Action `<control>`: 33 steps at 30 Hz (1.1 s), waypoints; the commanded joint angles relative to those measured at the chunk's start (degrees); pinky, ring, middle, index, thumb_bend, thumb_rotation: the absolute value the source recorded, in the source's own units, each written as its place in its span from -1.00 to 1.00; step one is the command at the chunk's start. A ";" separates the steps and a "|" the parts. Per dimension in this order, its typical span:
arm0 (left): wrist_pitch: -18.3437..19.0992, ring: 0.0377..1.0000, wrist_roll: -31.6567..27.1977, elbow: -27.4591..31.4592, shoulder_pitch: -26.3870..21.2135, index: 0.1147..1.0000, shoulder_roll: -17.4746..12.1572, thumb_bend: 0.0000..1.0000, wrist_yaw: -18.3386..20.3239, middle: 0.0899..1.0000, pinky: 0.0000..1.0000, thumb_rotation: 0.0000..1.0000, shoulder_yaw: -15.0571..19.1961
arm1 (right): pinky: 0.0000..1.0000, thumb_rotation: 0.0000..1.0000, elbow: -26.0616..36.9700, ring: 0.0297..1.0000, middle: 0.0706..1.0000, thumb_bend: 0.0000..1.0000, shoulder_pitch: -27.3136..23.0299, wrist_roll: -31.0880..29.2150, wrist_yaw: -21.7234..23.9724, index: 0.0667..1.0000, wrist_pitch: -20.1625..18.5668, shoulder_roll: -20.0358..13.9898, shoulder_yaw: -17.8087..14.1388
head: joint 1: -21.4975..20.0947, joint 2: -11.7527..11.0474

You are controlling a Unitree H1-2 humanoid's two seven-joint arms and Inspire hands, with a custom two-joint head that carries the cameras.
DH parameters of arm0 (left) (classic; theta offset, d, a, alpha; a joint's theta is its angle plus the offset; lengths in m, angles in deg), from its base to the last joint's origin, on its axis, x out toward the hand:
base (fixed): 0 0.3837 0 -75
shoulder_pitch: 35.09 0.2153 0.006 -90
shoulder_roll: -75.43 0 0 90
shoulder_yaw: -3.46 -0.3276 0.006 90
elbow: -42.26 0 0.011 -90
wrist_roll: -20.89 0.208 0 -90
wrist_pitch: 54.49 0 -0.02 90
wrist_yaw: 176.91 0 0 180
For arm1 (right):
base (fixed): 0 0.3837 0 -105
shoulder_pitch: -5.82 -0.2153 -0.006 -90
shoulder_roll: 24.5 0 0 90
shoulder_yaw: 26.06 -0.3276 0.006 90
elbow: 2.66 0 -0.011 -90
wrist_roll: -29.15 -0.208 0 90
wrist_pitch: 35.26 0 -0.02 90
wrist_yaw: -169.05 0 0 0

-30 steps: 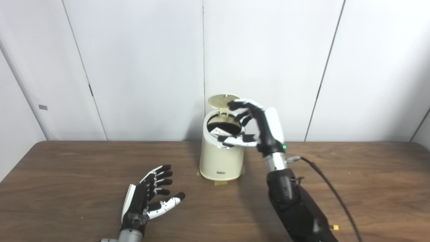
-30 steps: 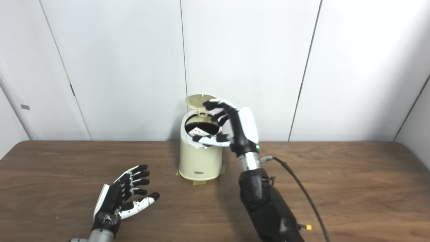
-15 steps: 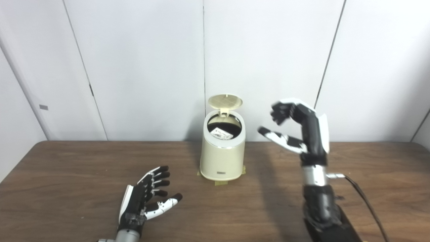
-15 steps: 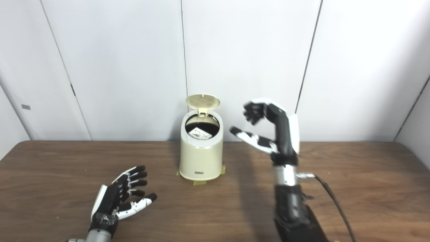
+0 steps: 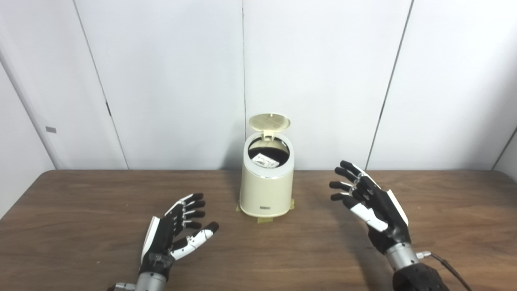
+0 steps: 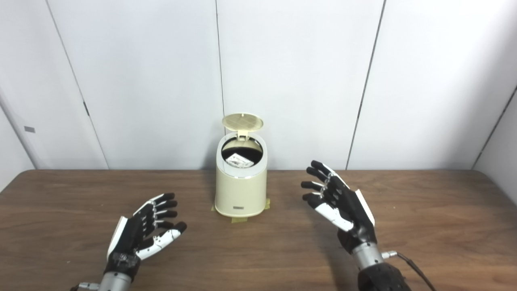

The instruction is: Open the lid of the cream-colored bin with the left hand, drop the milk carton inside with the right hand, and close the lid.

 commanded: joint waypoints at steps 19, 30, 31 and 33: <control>14.97 0.91 6.31 -2.35 -32.84 0.99 -7.74 0.92 10.47 0.99 0.61 -0.36 -6.53 | 0.24 -0.13 3.28 0.48 0.69 0.58 0.53 -0.78 2.48 0.68 -1.85 4.46 -3.31 | 0.26 -1.33; 15.72 1.00 13.98 -12.14 -43.20 0.97 -9.37 0.97 12.81 0.99 0.74 -0.30 -12.76 | 0.05 -0.13 4.79 0.33 0.63 0.47 0.92 1.44 2.39 0.56 -2.65 5.22 -2.89 | -0.37 -1.11; 14.78 0.99 14.72 -13.14 -43.88 0.96 -9.47 0.95 12.83 0.98 0.73 -0.28 -13.46 | 0.04 -0.12 4.82 0.31 0.62 0.45 0.92 2.19 2.43 0.55 -2.20 5.12 -2.65 | -0.41 -1.10; 13.47 0.96 15.79 -14.58 -44.86 0.91 -9.68 0.91 13.13 0.96 0.71 -0.27 -14.67 | 0.01 -0.08 4.81 0.27 0.57 0.40 0.93 3.48 2.54 0.54 -1.39 5.03 -2.30 | -0.56 -1.07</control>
